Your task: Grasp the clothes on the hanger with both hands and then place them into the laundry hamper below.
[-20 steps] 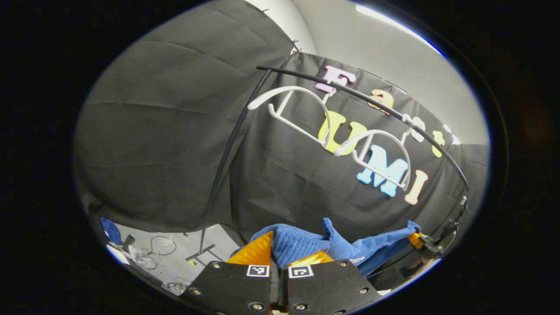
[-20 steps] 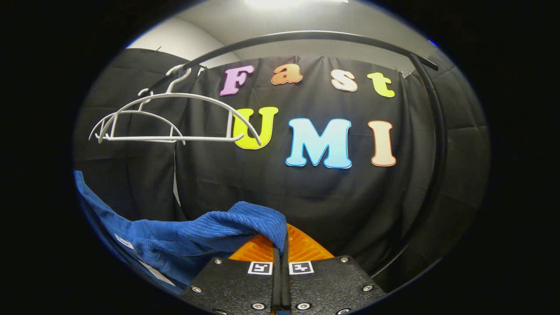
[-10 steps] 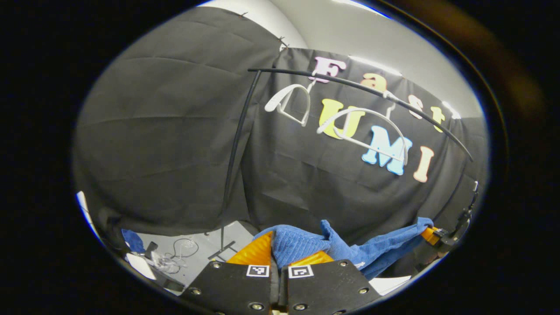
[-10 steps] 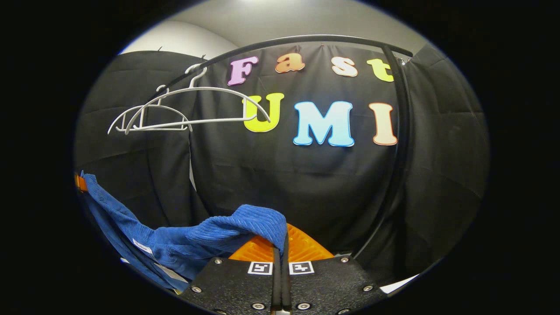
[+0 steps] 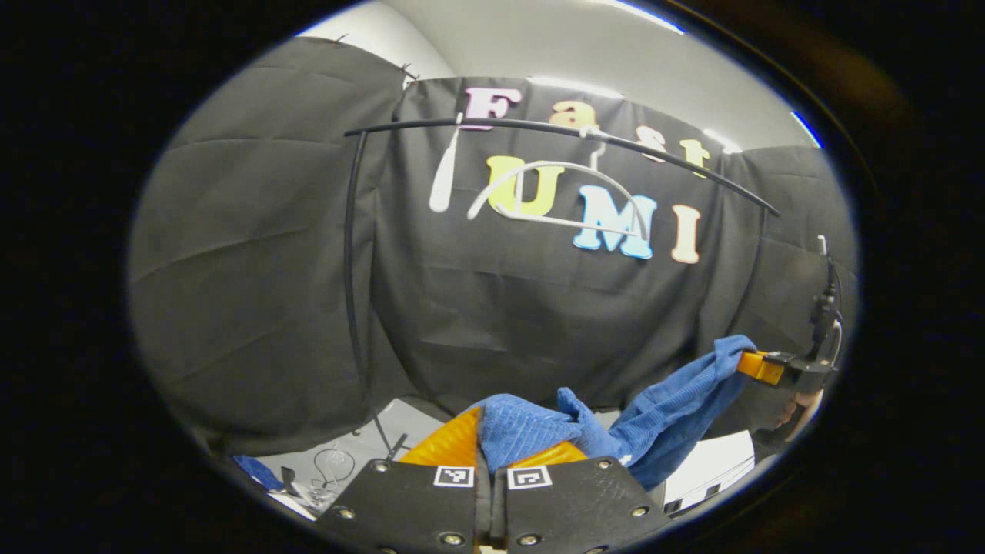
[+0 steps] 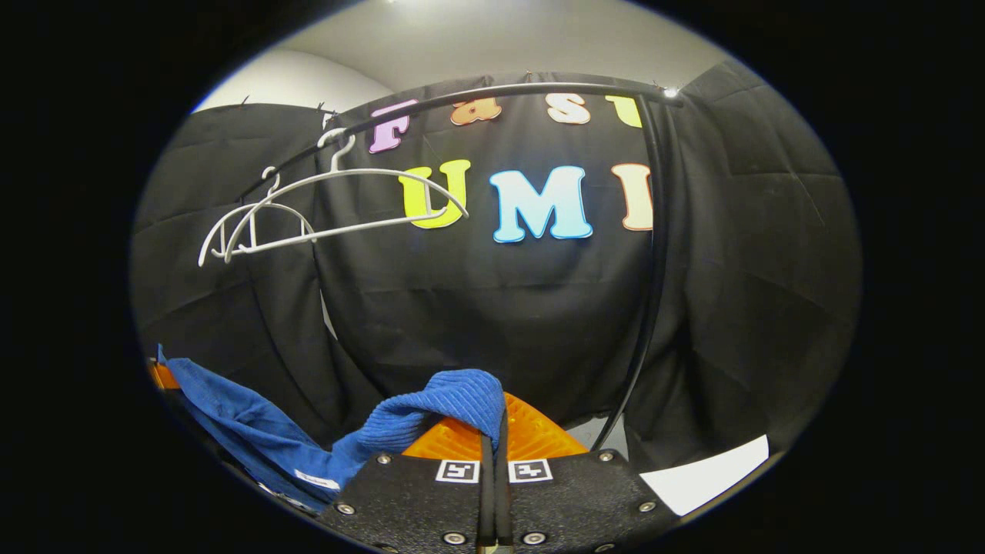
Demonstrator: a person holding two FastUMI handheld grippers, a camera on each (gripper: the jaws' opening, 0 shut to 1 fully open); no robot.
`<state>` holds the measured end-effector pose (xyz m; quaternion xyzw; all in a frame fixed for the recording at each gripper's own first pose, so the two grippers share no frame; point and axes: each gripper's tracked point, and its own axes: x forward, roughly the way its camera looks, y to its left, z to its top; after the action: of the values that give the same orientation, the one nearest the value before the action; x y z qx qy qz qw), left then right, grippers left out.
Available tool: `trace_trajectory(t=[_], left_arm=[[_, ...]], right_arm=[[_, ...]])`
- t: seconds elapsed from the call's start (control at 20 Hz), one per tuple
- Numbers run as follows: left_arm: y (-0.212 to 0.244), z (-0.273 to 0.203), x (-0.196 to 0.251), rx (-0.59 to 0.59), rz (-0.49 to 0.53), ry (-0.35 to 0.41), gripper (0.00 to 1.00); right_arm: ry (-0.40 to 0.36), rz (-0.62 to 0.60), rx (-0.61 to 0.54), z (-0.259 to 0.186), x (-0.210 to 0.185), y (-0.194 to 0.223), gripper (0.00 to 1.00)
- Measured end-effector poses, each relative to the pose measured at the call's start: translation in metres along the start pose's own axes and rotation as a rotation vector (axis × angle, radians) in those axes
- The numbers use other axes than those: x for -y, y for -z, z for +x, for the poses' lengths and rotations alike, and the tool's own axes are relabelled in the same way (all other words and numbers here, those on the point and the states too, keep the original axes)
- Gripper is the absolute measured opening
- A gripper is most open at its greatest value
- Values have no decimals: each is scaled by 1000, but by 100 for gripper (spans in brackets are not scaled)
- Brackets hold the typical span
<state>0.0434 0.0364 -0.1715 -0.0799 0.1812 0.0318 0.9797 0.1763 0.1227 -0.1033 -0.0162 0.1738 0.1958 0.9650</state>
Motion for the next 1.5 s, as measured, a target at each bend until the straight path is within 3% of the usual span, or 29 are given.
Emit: trace_trajectory(t=[0.3,0.5,0.95,1.15,1.35,1.5], left_arm=[[2,4,24,27,55,137,0],[34,6,27,-15,36,203,1],[110,26,6,-208,37,213,0],[152,51,11,-304,55,212,1],[169,70,17,-364,157,205,1],[192,85,19,-412,147,200,0]], right_arm=[[42,-57,-30,-31,-27,10,0],[74,-46,-55,-40,-46,34,0],[144,42,-224,-31,-56,132,0],[193,110,-321,-22,-34,179,0],[240,148,-400,-16,-17,225,0],[254,158,-467,-11,-8,262,0]])
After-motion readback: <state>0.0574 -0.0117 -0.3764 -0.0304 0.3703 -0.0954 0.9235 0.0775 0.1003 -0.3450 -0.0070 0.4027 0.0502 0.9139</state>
